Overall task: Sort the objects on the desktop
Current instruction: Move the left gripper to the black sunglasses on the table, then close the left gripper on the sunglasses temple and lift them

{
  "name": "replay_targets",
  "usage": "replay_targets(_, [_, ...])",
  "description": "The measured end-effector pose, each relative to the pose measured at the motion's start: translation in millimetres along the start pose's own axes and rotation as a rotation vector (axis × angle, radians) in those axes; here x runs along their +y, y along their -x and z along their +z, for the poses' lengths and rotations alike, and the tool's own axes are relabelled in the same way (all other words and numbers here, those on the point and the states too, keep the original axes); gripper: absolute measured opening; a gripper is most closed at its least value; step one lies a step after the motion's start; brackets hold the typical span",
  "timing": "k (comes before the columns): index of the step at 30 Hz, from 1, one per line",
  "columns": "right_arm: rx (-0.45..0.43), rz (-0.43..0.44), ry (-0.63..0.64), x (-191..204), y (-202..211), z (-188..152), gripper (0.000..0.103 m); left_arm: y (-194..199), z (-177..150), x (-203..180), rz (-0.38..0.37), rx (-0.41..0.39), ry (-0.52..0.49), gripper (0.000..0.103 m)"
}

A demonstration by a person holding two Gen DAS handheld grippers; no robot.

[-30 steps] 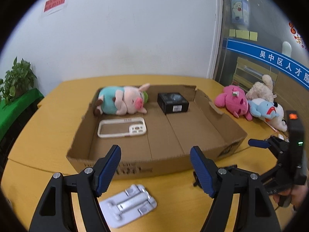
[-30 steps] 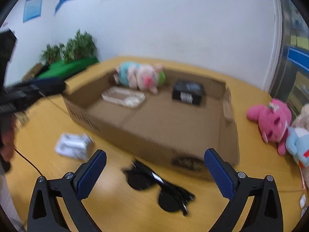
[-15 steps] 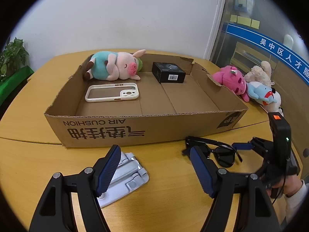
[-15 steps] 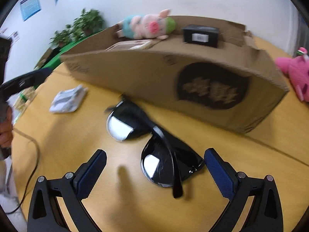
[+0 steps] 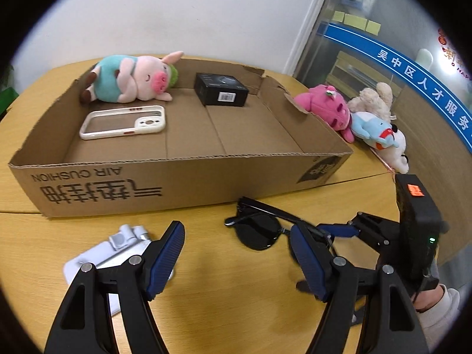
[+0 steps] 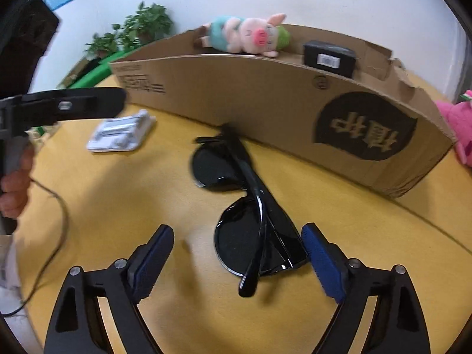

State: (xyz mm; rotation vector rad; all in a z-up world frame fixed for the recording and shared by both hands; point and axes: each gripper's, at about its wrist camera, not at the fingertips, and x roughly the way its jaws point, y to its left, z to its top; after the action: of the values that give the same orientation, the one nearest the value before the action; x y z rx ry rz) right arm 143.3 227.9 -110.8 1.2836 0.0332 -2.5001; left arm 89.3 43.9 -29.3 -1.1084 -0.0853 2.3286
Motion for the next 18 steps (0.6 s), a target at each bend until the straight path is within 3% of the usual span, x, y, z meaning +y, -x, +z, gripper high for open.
replay_targets(4, [-0.047,0.001,0.001,4,11,0,0.088,-6,0,2,-0.01,0.02,0.013,0.074])
replay_targets(9, [-0.014,-0.041,-0.013,-1,-1,-1,0.083,-14,1,0,-0.036,0.042,0.024,0.074])
replay_targets(10, [-0.013,-0.039,-0.003,3,-1,-1,0.079,-17,1,-2,-0.048,0.051,0.028,0.074])
replay_targets(13, [-0.016,-0.055,0.0,17,1,-2,0.053,-32,2,-7,-0.109,0.098,0.048,0.073])
replay_targets(15, [-0.024,-0.059,-0.036,23,2,-3,0.051,-47,2,-11,-0.152,0.136,0.07,0.072])
replay_targets(16, [-0.033,-0.075,-0.056,25,3,-4,0.04,-52,1,-13,-0.16,0.151,0.074,0.072])
replay_targets(17, [-0.042,-0.09,-0.078,27,4,-5,0.039,-60,0,-16,-0.171,0.171,0.079,0.072])
replay_targets(18, [-0.046,-0.092,-0.109,29,6,-6,0.037,-65,-1,-17,-0.18,0.187,0.086,0.065])
